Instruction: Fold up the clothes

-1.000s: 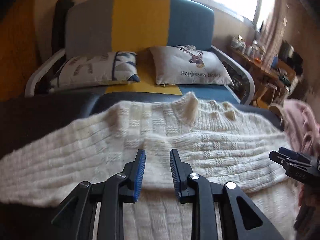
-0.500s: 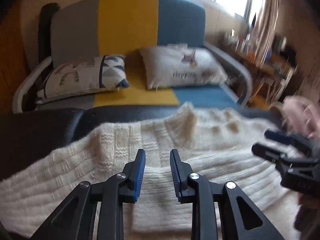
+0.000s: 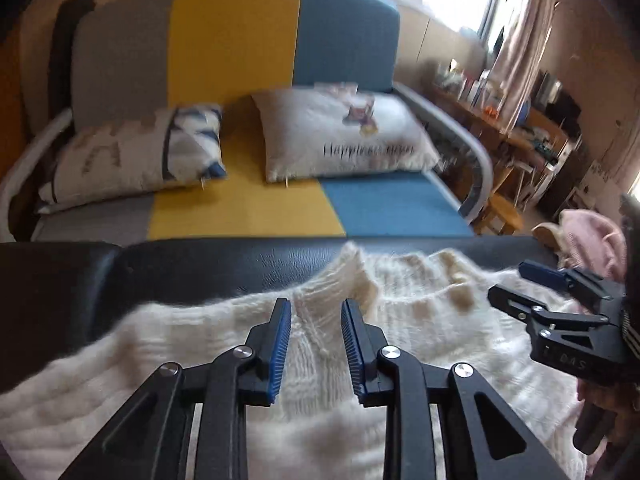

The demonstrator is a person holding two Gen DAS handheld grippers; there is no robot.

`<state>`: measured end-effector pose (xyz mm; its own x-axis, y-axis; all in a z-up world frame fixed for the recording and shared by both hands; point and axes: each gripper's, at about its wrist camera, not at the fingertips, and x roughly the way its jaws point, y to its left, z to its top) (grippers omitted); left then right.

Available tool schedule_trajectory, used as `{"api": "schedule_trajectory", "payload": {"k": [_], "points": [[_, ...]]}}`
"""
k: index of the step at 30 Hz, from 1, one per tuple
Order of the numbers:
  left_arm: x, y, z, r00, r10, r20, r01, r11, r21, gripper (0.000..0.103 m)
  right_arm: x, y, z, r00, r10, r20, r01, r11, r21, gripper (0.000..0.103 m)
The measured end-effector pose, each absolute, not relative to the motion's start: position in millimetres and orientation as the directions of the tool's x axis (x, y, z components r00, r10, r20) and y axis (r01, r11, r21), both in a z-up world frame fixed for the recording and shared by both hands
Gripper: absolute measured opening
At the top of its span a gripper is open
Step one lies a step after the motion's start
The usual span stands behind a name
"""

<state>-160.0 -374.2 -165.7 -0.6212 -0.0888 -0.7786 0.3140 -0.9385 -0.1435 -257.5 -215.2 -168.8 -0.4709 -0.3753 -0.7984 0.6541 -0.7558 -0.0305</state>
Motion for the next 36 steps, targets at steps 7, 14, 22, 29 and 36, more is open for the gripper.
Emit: {"api": "schedule_trajectory", "payload": {"k": [7, 14, 22, 29, 36], "points": [[-156.6, -375.3, -174.7, -0.612, -0.164, -0.774, 0.366, -0.926, -0.093, 0.026, -275.6, -214.1, -191.0, -0.525, -0.318, -0.789, 0.590, -0.804, -0.069, 0.066], [-146.4, -381.5, -160.5, -0.647, -0.215, -0.732, 0.408, -0.908, -0.093, 0.026, -268.2, -225.3, -180.6, -0.527, -0.345, -0.777, 0.615, -0.786, -0.068, 0.066], [-147.7, -386.8, -167.0, -0.598, -0.244, -0.763, 0.445, -0.893, -0.064, 0.026, -276.3, -237.9, -187.1, -0.487, -0.350, -0.800, 0.622, -0.782, -0.037, 0.066], [-90.2, -396.5, -149.2, -0.636, -0.282, -0.718, 0.487, -0.869, -0.091, 0.026, -228.4, -197.5, -163.3, -0.442, -0.443, -0.780, 0.672, -0.740, 0.039, 0.066], [-66.0, -408.7, -158.2, -0.575, -0.296, -0.763, 0.542, -0.836, -0.084, 0.027, -210.7, -190.1, -183.3, -0.424, -0.394, -0.815, 0.665, -0.746, 0.014, 0.071]]}}
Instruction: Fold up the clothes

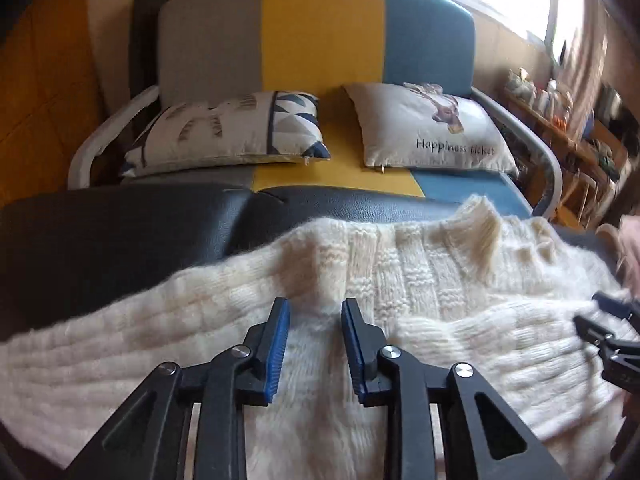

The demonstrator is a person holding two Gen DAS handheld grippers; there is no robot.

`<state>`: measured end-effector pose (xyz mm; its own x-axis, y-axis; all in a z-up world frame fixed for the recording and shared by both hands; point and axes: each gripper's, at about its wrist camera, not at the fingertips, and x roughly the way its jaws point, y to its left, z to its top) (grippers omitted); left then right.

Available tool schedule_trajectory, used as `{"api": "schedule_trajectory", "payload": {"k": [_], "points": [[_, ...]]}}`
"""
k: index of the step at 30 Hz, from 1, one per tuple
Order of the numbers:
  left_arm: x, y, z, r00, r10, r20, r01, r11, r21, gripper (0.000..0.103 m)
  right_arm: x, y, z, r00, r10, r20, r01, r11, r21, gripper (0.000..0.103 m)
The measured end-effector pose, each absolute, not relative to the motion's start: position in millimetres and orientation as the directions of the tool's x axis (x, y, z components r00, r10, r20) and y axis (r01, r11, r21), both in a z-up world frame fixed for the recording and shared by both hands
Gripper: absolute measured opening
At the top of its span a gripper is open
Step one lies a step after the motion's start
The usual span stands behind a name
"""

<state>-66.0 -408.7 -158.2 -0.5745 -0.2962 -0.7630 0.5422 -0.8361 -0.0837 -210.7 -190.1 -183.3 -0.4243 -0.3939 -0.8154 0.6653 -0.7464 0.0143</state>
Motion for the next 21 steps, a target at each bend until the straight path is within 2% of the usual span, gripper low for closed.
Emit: {"api": "schedule_trajectory", "payload": {"k": [4, 7, 10, 12, 14, 18, 21], "points": [[-38.2, -399.4, -138.2, -0.660, -0.249, -0.709, 0.494, -0.855, -0.160, 0.027, -186.1, -187.5, -157.8, -0.408, -0.476, -0.779, 0.691, -0.719, 0.078, 0.071], [-38.9, -383.3, -147.2, -0.643, -0.224, -0.733, 0.446, -0.887, -0.121, 0.027, -160.9, -197.2, -162.0, -0.362, -0.499, -0.787, 0.737, -0.670, 0.086, 0.071], [-50.5, -369.9, -173.9, -0.554, -0.213, -0.805, 0.423, -0.905, -0.052, 0.027, -155.1, -208.0, -195.1, -0.363, -0.404, -0.839, 0.724, -0.690, 0.019, 0.073], [-46.0, -366.5, -171.3, -0.569, -0.234, -0.789, 0.429, -0.902, -0.042, 0.028, -151.9, -202.9, -191.1, -0.378, -0.429, -0.820, 0.721, -0.693, 0.030, 0.074], [-36.6, -373.1, -162.8, -0.582, -0.207, -0.786, 0.457, -0.883, -0.106, 0.027, -152.7, -191.8, -181.1, -0.370, -0.441, -0.817, 0.702, -0.709, 0.065, 0.074], [-17.1, -367.6, -147.2, -0.649, -0.200, -0.734, 0.436, -0.889, -0.143, 0.027, -152.7, -151.1, -161.4, -0.432, -0.420, -0.798, 0.653, -0.756, 0.044, 0.074], [-28.5, -357.6, -157.2, -0.607, -0.202, -0.768, 0.407, -0.910, -0.082, 0.027, -162.9, -122.8, -179.4, -0.432, -0.363, -0.825, 0.602, -0.798, 0.035, 0.074]]}}
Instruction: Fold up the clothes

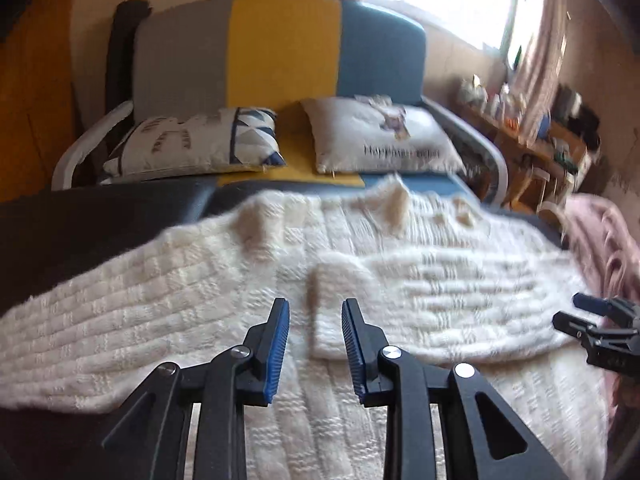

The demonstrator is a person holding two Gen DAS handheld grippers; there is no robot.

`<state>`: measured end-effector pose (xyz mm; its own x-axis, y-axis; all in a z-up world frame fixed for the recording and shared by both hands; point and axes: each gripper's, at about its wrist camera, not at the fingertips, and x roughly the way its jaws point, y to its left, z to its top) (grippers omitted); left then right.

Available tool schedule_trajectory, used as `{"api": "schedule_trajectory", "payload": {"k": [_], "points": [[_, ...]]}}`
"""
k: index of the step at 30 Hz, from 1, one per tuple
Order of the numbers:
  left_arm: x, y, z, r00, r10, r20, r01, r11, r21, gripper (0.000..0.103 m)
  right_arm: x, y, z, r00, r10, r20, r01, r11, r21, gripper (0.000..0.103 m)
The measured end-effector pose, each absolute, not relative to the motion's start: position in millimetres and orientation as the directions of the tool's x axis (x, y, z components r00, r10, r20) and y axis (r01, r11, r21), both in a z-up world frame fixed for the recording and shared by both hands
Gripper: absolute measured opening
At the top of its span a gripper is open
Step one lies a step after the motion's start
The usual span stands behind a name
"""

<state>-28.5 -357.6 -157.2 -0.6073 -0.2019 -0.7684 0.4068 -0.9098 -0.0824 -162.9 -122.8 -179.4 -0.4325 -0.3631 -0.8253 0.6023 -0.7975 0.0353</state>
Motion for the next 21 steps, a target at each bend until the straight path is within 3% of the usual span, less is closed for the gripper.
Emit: {"api": "schedule_trajectory", "payload": {"k": [2, 8, 11, 15, 21], "points": [[-34.7, -353.6, -172.5, -0.553, -0.205, -0.808, 0.429, -0.901, -0.065, 0.029, -170.9, -105.7, -198.1, -0.423, -0.319, -0.848, 0.564, -0.825, 0.028, 0.077], [-24.7, -356.2, -151.9, -0.607, -0.190, -0.771, 0.451, -0.882, -0.138, 0.029, -171.9, -107.6, -178.5, -0.415, -0.400, -0.817, 0.590, -0.802, 0.093, 0.078], [-33.0, -351.4, -161.0, -0.569, -0.199, -0.798, 0.447, -0.889, -0.097, 0.029, -171.1, -128.9, -162.0, -0.410, -0.440, -0.799, 0.623, -0.775, 0.107, 0.078], [-41.1, -350.8, -172.1, -0.539, -0.213, -0.815, 0.447, -0.892, -0.063, 0.030, -173.5, -161.8, -191.2, -0.372, -0.378, -0.848, 0.647, -0.760, 0.055, 0.081], [-21.1, -365.9, -150.0, -0.598, -0.182, -0.780, 0.507, -0.840, -0.192, 0.029, -157.3, -168.5, -172.7, -0.394, -0.393, -0.831, 0.649, -0.759, 0.052, 0.083]]}}
